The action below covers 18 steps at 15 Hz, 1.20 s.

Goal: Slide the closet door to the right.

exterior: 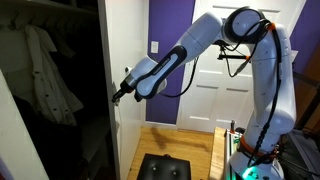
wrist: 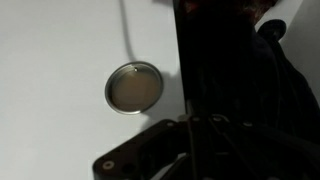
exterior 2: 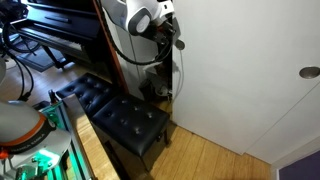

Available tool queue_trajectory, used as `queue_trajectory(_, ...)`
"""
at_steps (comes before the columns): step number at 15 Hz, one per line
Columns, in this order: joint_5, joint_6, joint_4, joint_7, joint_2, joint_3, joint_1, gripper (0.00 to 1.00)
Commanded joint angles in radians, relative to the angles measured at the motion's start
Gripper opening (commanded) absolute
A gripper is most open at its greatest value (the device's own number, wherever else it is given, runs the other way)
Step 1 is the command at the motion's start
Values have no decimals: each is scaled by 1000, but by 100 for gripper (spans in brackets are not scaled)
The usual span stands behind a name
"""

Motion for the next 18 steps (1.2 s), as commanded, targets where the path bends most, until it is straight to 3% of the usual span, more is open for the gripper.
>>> queue_trajectory(1,7,35,-21,4,-1,-32,-32,0)
queue_trajectory(8,6,78,-30,22,4,-78,-49,0)
queue_trajectory(14,6,129,-6,24,31,-144,-102,0)
queue_trajectory(18,-9,-10,-14,23,20,-9,-208,0)
